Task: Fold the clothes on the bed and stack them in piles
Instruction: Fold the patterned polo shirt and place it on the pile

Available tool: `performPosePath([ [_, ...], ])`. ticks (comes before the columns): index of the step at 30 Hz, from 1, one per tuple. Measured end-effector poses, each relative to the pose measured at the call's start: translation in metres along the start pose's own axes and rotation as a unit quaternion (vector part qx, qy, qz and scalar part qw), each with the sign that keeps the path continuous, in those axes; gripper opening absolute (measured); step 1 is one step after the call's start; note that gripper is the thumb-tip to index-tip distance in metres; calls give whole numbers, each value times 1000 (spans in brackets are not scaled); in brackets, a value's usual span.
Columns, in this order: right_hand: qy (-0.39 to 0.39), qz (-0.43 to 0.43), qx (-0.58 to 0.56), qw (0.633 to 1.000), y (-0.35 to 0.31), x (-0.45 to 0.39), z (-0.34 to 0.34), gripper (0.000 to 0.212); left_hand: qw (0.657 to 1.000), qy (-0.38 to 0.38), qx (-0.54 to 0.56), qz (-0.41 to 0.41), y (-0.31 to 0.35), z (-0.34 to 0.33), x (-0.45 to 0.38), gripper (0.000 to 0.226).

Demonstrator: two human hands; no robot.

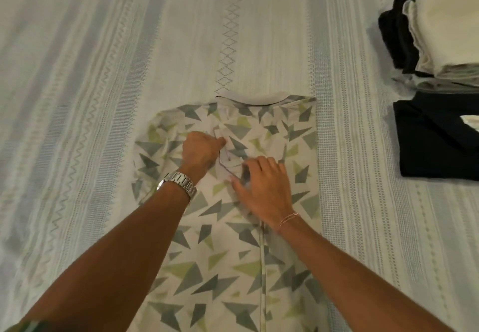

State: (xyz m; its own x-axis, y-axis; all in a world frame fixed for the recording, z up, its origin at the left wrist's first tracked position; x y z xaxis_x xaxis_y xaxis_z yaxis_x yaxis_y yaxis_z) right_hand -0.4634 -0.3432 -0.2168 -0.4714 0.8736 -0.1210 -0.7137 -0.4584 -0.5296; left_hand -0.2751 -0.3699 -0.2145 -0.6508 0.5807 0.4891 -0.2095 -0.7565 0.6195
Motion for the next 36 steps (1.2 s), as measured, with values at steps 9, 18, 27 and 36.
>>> performPosePath([
  [9, 31, -15, 39, 999, -38, 16, -19, 18, 998, -21, 51, -29, 13, 0, -10, 43],
  [18, 51, -10, 109, 993, -45, 15, -33, 19, 989, -11, 145, 0, 14, 6, -24, 30],
  [27, 141, -191, -322, 917, -38, 11, 5, 4, 985, -36, 163, -50, 71, 4, 2, 23],
  [36, 186, -408, -453, 771, 23, 28, 46, 7, 968, 19, -124, -217, 136, -83, 48, 23],
])
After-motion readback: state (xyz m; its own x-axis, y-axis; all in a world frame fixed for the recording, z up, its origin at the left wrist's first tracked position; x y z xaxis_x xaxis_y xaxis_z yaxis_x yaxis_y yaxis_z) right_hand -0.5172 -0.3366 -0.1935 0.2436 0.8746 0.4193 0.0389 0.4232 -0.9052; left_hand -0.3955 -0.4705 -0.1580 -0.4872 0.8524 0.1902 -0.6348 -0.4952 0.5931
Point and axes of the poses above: each hand's wrist, its own x-axis away from the middle knuckle, its own z-axis out of the back of the hand, y = z × x, the point moved 2 cm from there along -x, towards the middle knuckle, and after that the axes turned 6 degrees about -x, right-handed, at the moved point
